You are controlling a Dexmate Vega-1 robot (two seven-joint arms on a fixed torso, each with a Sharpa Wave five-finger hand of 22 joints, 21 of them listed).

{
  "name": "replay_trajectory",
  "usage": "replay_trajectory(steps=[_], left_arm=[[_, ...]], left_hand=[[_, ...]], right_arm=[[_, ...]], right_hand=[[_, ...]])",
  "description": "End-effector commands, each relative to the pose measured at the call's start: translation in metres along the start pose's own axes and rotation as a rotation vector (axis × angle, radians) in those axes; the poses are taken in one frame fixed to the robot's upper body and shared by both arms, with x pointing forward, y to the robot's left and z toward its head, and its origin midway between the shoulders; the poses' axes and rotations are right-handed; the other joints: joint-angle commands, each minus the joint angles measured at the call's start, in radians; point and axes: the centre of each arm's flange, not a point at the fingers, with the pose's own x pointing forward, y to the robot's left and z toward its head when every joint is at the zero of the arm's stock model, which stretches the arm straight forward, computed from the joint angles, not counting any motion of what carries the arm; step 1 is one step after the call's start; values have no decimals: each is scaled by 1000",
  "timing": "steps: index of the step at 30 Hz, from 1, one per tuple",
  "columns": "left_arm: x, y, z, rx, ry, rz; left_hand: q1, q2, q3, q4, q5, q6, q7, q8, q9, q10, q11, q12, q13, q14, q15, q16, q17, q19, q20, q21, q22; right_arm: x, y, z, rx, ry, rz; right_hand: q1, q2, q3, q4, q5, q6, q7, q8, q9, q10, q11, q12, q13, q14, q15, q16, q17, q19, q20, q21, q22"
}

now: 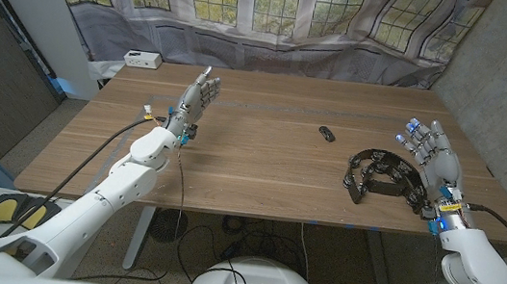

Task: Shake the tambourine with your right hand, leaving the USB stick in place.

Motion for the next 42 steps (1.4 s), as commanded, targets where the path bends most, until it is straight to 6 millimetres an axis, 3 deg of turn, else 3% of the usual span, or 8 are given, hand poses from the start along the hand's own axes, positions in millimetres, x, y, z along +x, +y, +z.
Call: replay_trajectory(steps=[1, 3, 9, 14, 28, 35, 42], left_arm=[[0, -6, 0, 3, 3, -16], [0, -6, -1, 2, 5, -18], [-1, -7, -2, -1, 7, -22], [-2, -7, -3, -3, 11, -19], [-3, -10, -5, 5, 24, -36], [-4, -10, -5, 9, 23, -33], [-7, -10, -4, 11, 22, -28]], left_hand=[[11, 3, -1, -6, 0, 13, 0, -4, 6, 9, -2, 0, 2, 5, -1, -2, 2, -6, 0, 0, 3], [11, 3, -1, -6, 0, 15, 1, -3, 6, 9, -3, 0, 2, 5, -1, -2, 2, -6, 0, 0, 3], [12, 4, 0, -6, 0, 18, 0, -3, 6, 9, -2, -1, 2, 5, -2, -3, 2, -7, 0, 0, 3], [12, 5, 1, -7, 0, 19, 1, -4, 6, 8, -1, -2, 2, 5, -2, -3, 2, -7, 0, -1, 3], [14, 7, 2, -8, -1, 22, 0, -5, 6, 9, -1, -4, 2, 6, -2, -3, 2, -9, 1, -2, 3], [15, 7, 2, -9, -1, 26, 2, -4, 6, 10, -3, -5, 3, 7, -3, -3, 2, -9, 1, -2, 3], [15, 8, 3, -9, -2, 27, 1, -5, 6, 11, -3, -5, 3, 7, -5, -4, 2, -10, 1, -2, 3]], right_arm=[[-16, -1, 1, -9, 4, -42], [-18, -1, 0, -15, 7, -43], [-21, -1, 1, -39, 7, -45], [-26, -1, 4, -72, -45, -56], [-37, -6, 4, -200, -48, -82], [-40, -10, 1, -267, -62, -82], [-44, -12, 4, -373, -57, -93]], right_hand=[[14, -1, -2, -6, -2, 37, -10, 12, 5, 25, -5, 4, 6, 10, -10, -5, 1, -63, -8, -16, 6], [15, -1, -3, -6, -3, 48, -18, 11, 5, 36, -11, 3, 6, 12, -11, -8, -1, -120, -13, -23, 5], [18, 0, -2, -6, -3, 50, -20, 9, 5, 38, -12, 1, 6, 5, -13, -12, -3, -126, -17, -19, 5], [28, 6, 3, -9, -2, 54, -25, 7, 5, 38, -15, -4, 6, -1, -14, -18, -6, -92, -17, 1, 5], [48, 16, 13, -17, -2, 54, -23, 1, 5, 43, -27, -10, 6, 7, -29, -21, -11, -49, -21, 17, 4], [75, 56, 37, -17, 3, 59, -26, -2, 5, 52, -31, -12, 7, 30, -41, -16, -12, -14, -30, 24, 3], [98, 59, 47, -26, 5, 47, -23, -9, 5, 51, -34, -17, 7, 28, -44, -22, -16, 17, -30, 31, 2]])
